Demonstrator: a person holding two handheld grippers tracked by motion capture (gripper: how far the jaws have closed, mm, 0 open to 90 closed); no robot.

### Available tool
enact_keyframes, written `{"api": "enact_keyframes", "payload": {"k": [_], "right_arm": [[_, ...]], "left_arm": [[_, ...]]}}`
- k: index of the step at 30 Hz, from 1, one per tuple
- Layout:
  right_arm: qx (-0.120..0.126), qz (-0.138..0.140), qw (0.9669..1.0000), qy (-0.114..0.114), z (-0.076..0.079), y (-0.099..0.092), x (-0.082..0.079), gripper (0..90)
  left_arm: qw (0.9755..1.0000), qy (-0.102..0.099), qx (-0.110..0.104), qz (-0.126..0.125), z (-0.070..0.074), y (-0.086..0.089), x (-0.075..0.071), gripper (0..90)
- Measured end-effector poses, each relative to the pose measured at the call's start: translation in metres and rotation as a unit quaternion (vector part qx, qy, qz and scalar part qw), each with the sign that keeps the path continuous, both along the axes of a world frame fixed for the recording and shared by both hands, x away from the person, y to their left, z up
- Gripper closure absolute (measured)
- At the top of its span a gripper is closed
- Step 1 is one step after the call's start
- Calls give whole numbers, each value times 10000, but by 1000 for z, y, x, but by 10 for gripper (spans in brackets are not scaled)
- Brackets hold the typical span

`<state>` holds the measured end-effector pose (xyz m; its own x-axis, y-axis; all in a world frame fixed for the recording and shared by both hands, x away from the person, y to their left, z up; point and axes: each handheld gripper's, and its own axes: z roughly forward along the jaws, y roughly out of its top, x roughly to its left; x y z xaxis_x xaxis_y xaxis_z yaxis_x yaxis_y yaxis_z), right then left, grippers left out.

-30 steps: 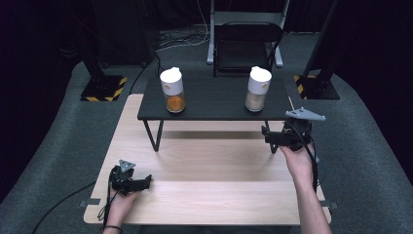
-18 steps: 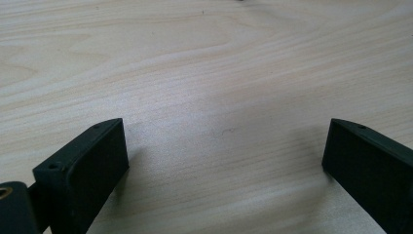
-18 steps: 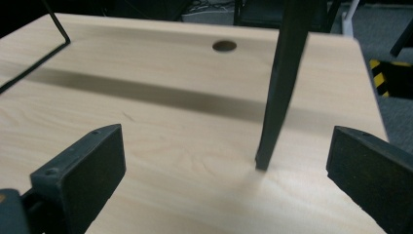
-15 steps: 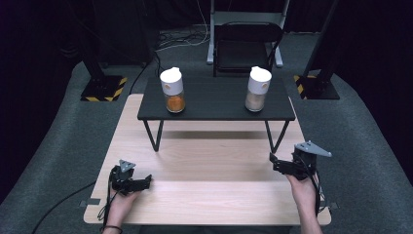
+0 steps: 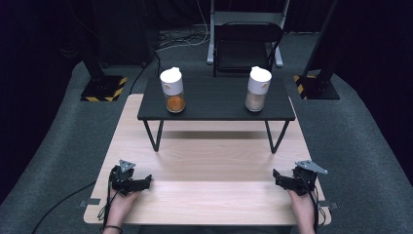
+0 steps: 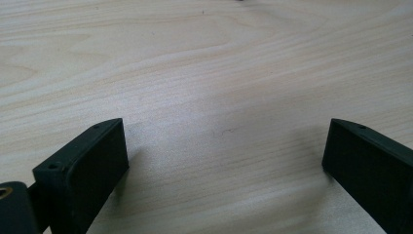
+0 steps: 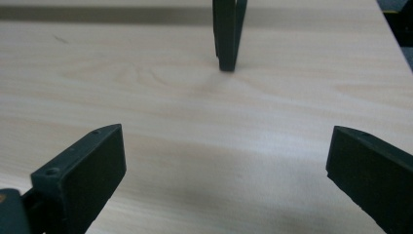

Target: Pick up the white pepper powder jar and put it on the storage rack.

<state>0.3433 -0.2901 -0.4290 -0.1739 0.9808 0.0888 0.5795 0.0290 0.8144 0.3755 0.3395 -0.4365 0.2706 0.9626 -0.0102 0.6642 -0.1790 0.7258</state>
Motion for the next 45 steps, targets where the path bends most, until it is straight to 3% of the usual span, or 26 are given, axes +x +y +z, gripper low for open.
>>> {"api": "enact_keyframes", "payload": {"k": [6, 8, 14, 17, 45], "right_arm": [[-58, 10, 9994, 347, -8, -2, 6, 0], [-85, -9, 9993, 354, -8, -1, 6, 0], [-381, 19, 9975, 598, -3, 10, 13, 0], [-563, 41, 9964, 628, -2, 16, 15, 0], [-564, 73, 9964, 629, -2, 16, 14, 0]], "left_arm": [[10000, 2, -12, 8, 0, -1, 1, 19], [10000, 1, -12, 9, 0, -1, 1, 19], [10000, 0, -12, 8, 0, -1, 1, 19], [10000, 0, -12, 9, 0, -1, 1, 20], [10000, -1, -3, -53, 0, 0, 1, 20]]}}
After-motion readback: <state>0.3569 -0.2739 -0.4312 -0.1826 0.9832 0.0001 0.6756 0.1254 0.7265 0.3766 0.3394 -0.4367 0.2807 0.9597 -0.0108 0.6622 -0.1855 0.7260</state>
